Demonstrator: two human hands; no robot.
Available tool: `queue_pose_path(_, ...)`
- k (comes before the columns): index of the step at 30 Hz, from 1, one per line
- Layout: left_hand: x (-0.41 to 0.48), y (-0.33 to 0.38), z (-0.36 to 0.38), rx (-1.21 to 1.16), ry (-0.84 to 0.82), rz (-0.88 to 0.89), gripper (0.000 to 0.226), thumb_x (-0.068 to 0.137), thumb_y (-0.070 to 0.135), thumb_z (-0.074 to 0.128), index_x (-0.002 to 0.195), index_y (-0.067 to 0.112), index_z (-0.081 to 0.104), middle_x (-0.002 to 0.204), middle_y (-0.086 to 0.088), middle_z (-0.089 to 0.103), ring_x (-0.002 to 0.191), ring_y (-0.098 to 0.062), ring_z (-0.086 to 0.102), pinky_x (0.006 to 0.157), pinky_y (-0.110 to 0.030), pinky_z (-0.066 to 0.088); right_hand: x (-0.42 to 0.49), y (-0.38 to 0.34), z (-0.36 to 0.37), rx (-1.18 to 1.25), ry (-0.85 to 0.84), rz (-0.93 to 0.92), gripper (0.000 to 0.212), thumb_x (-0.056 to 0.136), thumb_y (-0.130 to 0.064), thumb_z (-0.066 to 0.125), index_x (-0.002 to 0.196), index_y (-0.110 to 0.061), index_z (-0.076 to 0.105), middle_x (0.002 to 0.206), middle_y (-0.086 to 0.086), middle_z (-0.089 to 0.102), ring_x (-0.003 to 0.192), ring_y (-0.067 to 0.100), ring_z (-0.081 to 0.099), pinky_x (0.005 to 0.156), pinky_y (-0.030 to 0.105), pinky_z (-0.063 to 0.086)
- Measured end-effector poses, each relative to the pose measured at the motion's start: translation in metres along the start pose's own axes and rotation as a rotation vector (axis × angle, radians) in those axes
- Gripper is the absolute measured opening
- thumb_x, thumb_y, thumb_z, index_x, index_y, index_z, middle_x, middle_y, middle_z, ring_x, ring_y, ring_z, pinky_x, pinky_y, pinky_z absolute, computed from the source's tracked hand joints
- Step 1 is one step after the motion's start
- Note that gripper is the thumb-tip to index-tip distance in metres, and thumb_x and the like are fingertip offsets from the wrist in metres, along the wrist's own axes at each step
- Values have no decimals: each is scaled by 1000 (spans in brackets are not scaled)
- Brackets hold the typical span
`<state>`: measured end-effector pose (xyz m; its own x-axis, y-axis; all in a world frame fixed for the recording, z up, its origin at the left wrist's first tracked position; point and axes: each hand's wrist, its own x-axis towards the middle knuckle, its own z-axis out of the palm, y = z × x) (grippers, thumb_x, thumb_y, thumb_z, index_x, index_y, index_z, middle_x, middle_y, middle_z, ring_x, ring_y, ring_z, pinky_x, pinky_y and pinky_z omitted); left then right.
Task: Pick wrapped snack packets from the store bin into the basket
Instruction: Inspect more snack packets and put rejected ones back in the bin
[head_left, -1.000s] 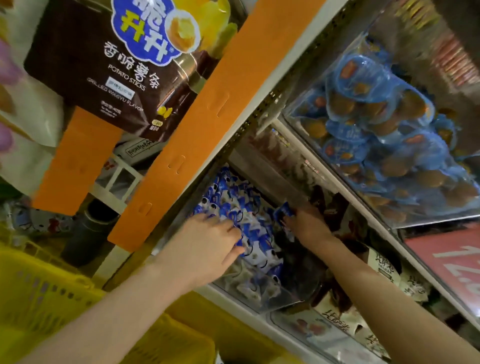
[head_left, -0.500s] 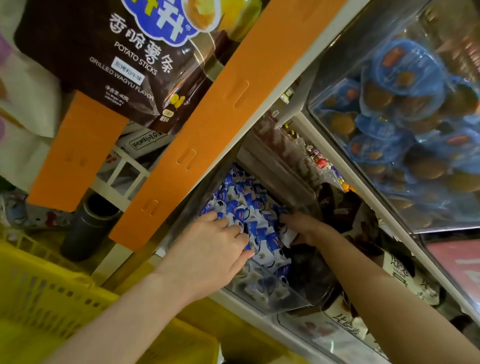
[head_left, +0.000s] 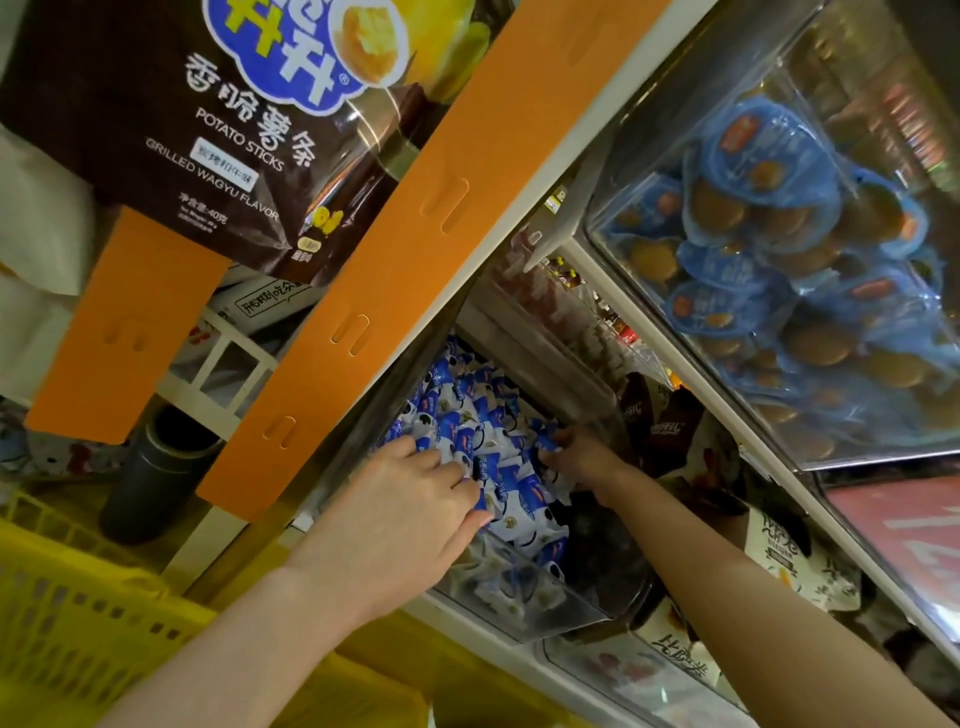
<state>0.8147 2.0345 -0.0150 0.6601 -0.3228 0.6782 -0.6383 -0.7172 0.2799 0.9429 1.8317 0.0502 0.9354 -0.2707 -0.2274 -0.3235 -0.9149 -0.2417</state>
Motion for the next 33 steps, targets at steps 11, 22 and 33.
queue_pose_path(11,3,-1,7,-1,59,4,52,90,40,26,74,24,72,67,10,68,58,-5,61,60,-23,50,3,4,-14,586,-290,201,6,93,-5,49,91,-4,55,84,11,61,76,21,59,80,39,50)
queue_pose_path(22,1,-3,5,-47,-12,25,40,90,40,39,75,24,72,69,10,69,59,-4,62,61,-23,50,10,-12,-11,-702,-4,-78,28,91,-25,56,109,-4,57,92,7,55,72,14,49,47,20,36)
queue_pose_path(33,2,0,-3,-53,-119,-36,27,83,40,51,76,25,72,70,9,69,60,-4,63,60,-23,51,7,3,-14,401,-275,161,12,94,-7,50,105,-10,52,87,4,62,79,17,60,69,33,55)
